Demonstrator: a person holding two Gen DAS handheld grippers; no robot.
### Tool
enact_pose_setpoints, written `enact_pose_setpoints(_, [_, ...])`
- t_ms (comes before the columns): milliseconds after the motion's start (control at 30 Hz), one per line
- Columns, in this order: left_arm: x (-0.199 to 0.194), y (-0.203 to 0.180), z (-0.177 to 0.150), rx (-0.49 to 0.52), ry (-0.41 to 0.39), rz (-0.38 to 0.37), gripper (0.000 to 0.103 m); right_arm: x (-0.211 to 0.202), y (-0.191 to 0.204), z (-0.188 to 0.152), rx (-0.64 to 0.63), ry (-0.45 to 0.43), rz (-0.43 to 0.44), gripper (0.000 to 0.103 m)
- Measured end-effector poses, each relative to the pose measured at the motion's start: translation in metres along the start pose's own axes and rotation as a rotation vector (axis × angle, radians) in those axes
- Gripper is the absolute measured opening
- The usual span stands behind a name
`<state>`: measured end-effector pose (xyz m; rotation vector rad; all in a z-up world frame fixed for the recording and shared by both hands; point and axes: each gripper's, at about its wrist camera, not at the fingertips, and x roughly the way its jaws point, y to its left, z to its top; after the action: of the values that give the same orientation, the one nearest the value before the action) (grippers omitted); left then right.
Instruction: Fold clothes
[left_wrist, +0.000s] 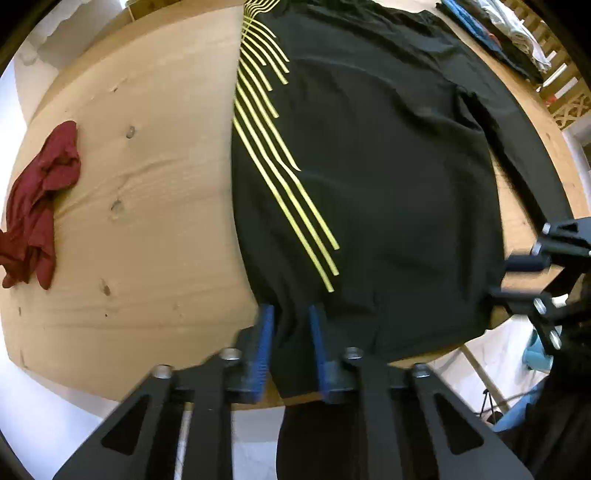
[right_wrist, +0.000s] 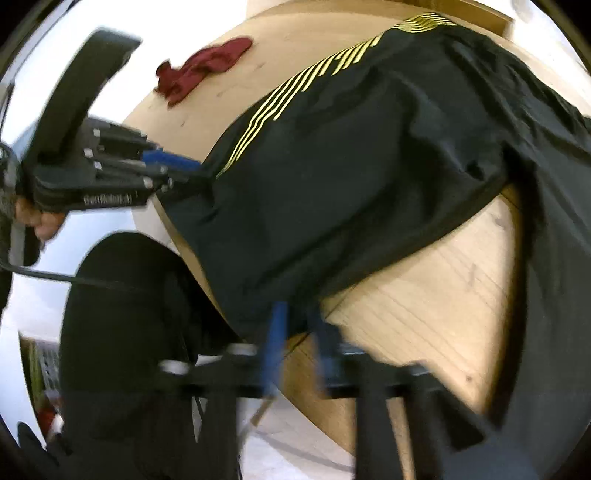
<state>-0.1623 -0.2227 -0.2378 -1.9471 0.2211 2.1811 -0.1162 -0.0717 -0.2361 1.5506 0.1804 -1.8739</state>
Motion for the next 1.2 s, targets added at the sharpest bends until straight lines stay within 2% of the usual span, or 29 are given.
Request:
enact_pose_setpoints(33, [-0.003,0.002,0.0,-0.002,-0.003,0.002,0.005,-0.003,-0.001,0.003,0.02,0.001,0.039,0.006])
enact_pose_setpoints(100, [-0.012,0.005,0.0,-0.008,-0.018,0.001,0.003,-0.019,-0.01,0.009,0.106,-0.021,0.171,0.006])
enact_pose_setpoints(233, [-0.035,0.013,0.001,-0.017,-0.053,-0.007,0.003,-0.06,-0.039,0.02,0.323,-0.071,0.414,0.006])
enact_pose_setpoints(267, [-0.041,0.013,0.001,-0.013,-0.059,-0.004,0.007,-0.066,-0.045,0.02,0.358,-0.057,0.423,0.007])
enact_pose_setpoints(300, [-0.044,0.014,0.0,-0.002,-0.058,0.003,0.009,-0.068,-0.049,0.017,0.371,-0.022,0.386,0.018])
enact_pose_setpoints(333, [-0.045,0.014,-0.003,0.013,-0.049,0.022,0.02,-0.069,-0.051,0.011,0.37,0.016,0.352,0.047])
enact_pose_setpoints(367, [-0.044,0.015,-0.006,0.024,-0.037,0.047,0.027,-0.067,-0.052,0.001,0.357,0.057,0.32,0.056])
enact_pose_setpoints(433, [-0.043,0.017,-0.014,0.044,-0.017,0.109,0.027,-0.069,-0.057,-0.018,0.343,0.111,0.271,0.056])
enact_pose_setpoints(467, [-0.044,0.019,-0.017,0.046,-0.017,0.139,0.026,-0.077,-0.067,-0.026,0.36,0.076,0.265,0.055])
enact_pose_setpoints(500, [-0.047,0.02,-0.019,0.044,-0.024,0.156,0.026,-0.089,-0.078,-0.033,0.38,0.022,0.256,0.051])
enact_pose_setpoints(533, [-0.05,0.02,-0.02,0.038,-0.039,0.163,0.026,-0.099,-0.09,-0.036,0.382,-0.028,0.213,0.039])
enact_pose_setpoints(567, [-0.053,0.018,-0.016,0.038,-0.059,0.157,0.026,-0.109,-0.101,-0.036,0.366,-0.074,0.137,0.031])
enact_pose_setpoints(600, [-0.057,0.014,-0.01,0.044,-0.084,0.142,0.026,-0.118,-0.112,-0.037,0.35,-0.119,0.06,0.018])
enact_pose_setpoints(633, [-0.058,0.01,-0.001,0.049,-0.105,0.127,0.026,-0.128,-0.123,-0.037,0.333,-0.164,-0.016,0.012])
enact_pose_setpoints(733, [-0.058,-0.004,0.037,0.051,-0.168,0.078,0.026,-0.14,-0.161,-0.019,0.301,-0.241,-0.192,0.011])
enact_pose_setpoints(833, [-0.054,-0.015,0.09,0.005,-0.26,0.004,0.026,-0.138,-0.195,0.015,0.287,-0.281,-0.291,0.012])
enact_pose_setpoints(900, [-0.052,-0.022,0.127,-0.033,-0.317,-0.041,0.025,-0.135,-0.219,0.036,0.305,-0.301,-0.315,0.012])
enact_pose_setpoints(1000, [-0.038,-0.032,0.182,-0.065,-0.374,-0.09,0.025,-0.123,-0.248,0.065,0.347,-0.311,-0.3,0.012])
enact_pose_setpoints(1100, [-0.008,-0.037,0.225,-0.069,-0.354,-0.088,0.024,-0.107,-0.27,0.089,0.358,-0.303,-0.299,0.012])
enact_pose_setpoints(1200, [0.019,-0.038,0.253,-0.072,-0.315,-0.063,0.023,-0.093,-0.286,0.107,0.339,-0.275,-0.33,0.012])
